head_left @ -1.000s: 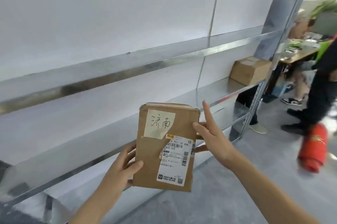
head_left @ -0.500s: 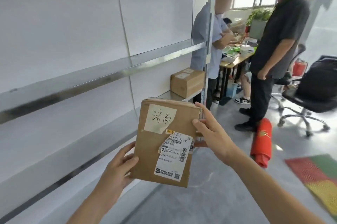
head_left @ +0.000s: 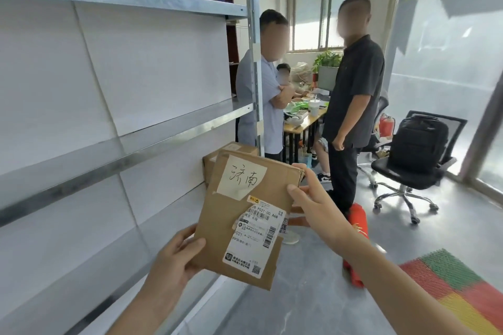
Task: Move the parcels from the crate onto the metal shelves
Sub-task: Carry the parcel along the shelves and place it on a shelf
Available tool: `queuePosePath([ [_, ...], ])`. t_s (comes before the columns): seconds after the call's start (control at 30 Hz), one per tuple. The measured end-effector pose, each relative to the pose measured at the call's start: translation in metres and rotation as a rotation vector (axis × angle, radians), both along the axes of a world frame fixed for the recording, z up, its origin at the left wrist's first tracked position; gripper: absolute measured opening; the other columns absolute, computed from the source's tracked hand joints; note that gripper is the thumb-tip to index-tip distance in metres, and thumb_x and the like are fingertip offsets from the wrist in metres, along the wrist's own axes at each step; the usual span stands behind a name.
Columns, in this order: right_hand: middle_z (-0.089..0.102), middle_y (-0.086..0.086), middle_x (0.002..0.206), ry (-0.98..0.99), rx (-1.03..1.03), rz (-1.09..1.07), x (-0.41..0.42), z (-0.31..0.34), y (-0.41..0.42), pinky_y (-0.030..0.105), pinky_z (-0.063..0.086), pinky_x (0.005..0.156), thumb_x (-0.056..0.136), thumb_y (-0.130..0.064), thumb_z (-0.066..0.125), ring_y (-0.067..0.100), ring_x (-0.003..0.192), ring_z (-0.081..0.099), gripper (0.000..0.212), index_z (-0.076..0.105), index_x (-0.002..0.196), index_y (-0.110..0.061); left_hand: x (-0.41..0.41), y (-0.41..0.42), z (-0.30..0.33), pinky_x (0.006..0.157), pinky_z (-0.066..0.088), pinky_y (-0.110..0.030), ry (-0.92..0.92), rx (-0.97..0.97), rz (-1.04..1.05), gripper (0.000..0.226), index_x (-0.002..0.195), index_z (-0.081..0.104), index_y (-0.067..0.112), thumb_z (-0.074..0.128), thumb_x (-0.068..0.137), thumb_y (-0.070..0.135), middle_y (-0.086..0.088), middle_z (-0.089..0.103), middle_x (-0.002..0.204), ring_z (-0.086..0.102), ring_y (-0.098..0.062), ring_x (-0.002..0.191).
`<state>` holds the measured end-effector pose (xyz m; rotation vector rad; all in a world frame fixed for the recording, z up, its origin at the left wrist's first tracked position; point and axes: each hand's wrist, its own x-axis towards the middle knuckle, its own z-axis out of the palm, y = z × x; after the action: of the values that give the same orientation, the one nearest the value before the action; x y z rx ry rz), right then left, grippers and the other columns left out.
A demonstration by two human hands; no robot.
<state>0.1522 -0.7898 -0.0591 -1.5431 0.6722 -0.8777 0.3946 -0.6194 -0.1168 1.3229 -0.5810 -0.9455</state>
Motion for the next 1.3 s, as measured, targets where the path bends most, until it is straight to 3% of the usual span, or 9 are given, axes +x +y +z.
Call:
queuePosePath([
  [0.17,0.073,0.016,0.113,-0.033,-0.006,-0.035,0.029,0.017,-0.067,0.029,0.065,0.068,0.109,-0.026,0.053,0.021,0.093,0.081,0.039,0.058,0.112,-0.065,0.029,-0.081,0.01,0.087,0.059,-0.043,0.038,-0.04,0.004,0.029,0.126,0.069,0.008,0.062,0.099,-0.001,-0.017,0.082,0.116,0.075,-0.04,0.11],
  [0.37,0.072,0.018,0.116,-0.037,-0.033,-0.077,0.064,0.03,-0.14,0.038,0.067,0.074,0.108,-0.027,0.054,0.024,0.095,0.081,0.041,0.059,0.107,-0.068,0.07,-0.159,0.025,0.083,0.059,-0.039,0.049,-0.082,0.014,0.028,0.126,0.068,0.006,0.061,0.099,-0.001,-0.018,0.08,0.116,0.077,-0.027,0.093],
  [0.53,0.067,0.009,0.113,-0.051,-0.089,-0.105,0.082,0.028,-0.194,0.048,0.067,0.084,0.107,-0.031,0.057,0.023,0.099,0.079,0.043,0.057,0.106,-0.074,0.087,-0.206,0.034,0.084,0.059,-0.036,0.041,-0.108,0.038,0.03,0.128,0.066,0.006,0.063,0.099,0.0,-0.012,0.083,0.112,0.079,-0.023,0.095],
  [0.7,0.041,-0.006,0.142,-0.104,-0.134,-0.078,0.096,0.022,-0.255,0.036,0.067,0.081,0.105,-0.036,0.059,-0.001,0.101,0.074,0.042,0.055,0.106,-0.078,0.093,-0.253,0.041,0.088,0.056,-0.036,0.002,-0.138,0.096,0.031,0.127,0.066,0.005,0.062,0.098,-0.004,-0.015,0.082,0.111,0.081,-0.021,0.093],
  [0.77,0.038,-0.009,0.145,-0.104,-0.133,-0.052,0.099,0.019,-0.281,0.038,0.066,0.087,0.105,-0.037,0.059,-0.001,0.102,0.074,0.043,0.054,0.105,-0.079,0.093,-0.273,0.042,0.091,0.056,-0.037,0.001,-0.157,0.132,0.033,0.128,0.066,0.007,0.063,0.098,-0.005,-0.017,0.08,0.115,0.079,-0.023,0.099],
  [0.93,0.053,0.004,0.149,-0.129,-0.092,0.053,0.101,0.012,-0.357,0.05,0.062,0.097,0.106,-0.031,0.056,0.015,0.11,0.076,0.033,0.052,0.133,-0.05,0.083,-0.327,0.036,0.094,0.055,-0.038,-0.002,-0.183,0.253,0.033,0.13,0.065,0.005,0.063,0.098,-0.003,-0.01,0.083,0.112,0.08,-0.018,0.097],
  [1.07,0.07,-0.009,0.133,-0.125,-0.077,0.121,0.1,0.011,-0.415,0.047,0.061,0.098,0.107,-0.029,0.055,0.019,0.114,0.075,0.037,0.049,0.142,-0.037,0.07,-0.373,0.037,0.092,0.056,-0.038,-0.017,-0.166,0.326,0.033,0.129,0.064,0.004,0.062,0.097,-0.005,-0.01,0.084,0.108,0.08,-0.017,0.096],
  [1.13,0.07,-0.007,0.135,-0.134,-0.043,0.14,0.099,0.011,-0.443,0.049,0.059,0.1,0.105,-0.034,0.056,0.02,0.116,0.074,0.046,0.044,0.15,-0.034,0.065,-0.391,0.04,0.092,0.056,-0.037,-0.039,-0.155,0.355,0.032,0.128,0.065,0.005,0.061,0.098,-0.005,-0.01,0.083,0.11,0.08,-0.016,0.097],
  [1.3,0.079,-0.014,0.113,-0.204,-0.02,0.187,0.107,0.015,-0.489,0.034,0.064,0.087,0.105,-0.034,0.055,0.018,0.106,0.078,0.026,0.063,0.112,-0.058,0.06,-0.425,0.056,0.079,0.064,-0.025,-0.121,-0.158,0.435,0.032,0.126,0.067,0.01,0.06,0.099,-0.006,-0.004,0.084,0.112,0.079,-0.015,0.101],
])
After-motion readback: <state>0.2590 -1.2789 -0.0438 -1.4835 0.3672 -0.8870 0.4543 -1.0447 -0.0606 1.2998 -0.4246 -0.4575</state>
